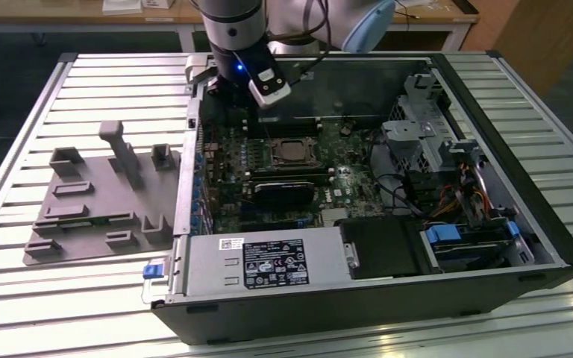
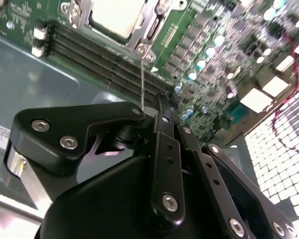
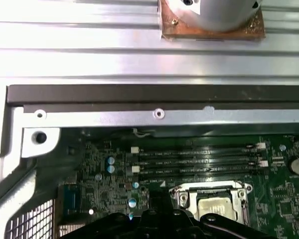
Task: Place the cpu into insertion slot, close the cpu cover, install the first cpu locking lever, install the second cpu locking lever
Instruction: 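Install the first cpu locking lever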
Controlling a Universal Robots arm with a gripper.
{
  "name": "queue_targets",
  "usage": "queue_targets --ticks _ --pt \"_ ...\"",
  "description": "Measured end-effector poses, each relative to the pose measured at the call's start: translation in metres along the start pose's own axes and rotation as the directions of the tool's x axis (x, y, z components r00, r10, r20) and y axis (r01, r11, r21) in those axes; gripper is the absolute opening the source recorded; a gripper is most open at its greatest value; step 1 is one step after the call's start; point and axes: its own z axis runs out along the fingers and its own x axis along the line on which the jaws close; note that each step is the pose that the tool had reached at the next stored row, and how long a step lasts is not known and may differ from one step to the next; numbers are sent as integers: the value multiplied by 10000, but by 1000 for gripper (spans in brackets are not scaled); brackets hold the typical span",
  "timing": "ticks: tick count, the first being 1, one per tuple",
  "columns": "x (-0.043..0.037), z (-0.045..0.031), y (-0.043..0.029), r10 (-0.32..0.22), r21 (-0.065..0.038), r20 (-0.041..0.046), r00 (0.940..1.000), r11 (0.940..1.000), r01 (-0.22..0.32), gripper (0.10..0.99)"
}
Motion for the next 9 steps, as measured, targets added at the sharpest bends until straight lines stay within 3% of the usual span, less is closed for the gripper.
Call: queue_targets --ticks 4,6,9 --pt "3 2 0 40 -357 -16 10000 9994 -41 102" --pt "4 10 -2 48 -429 -18 10000 9991 -49 102" --pt "-3 22 -4 49 -448 -22 10000 9990 -50 102"
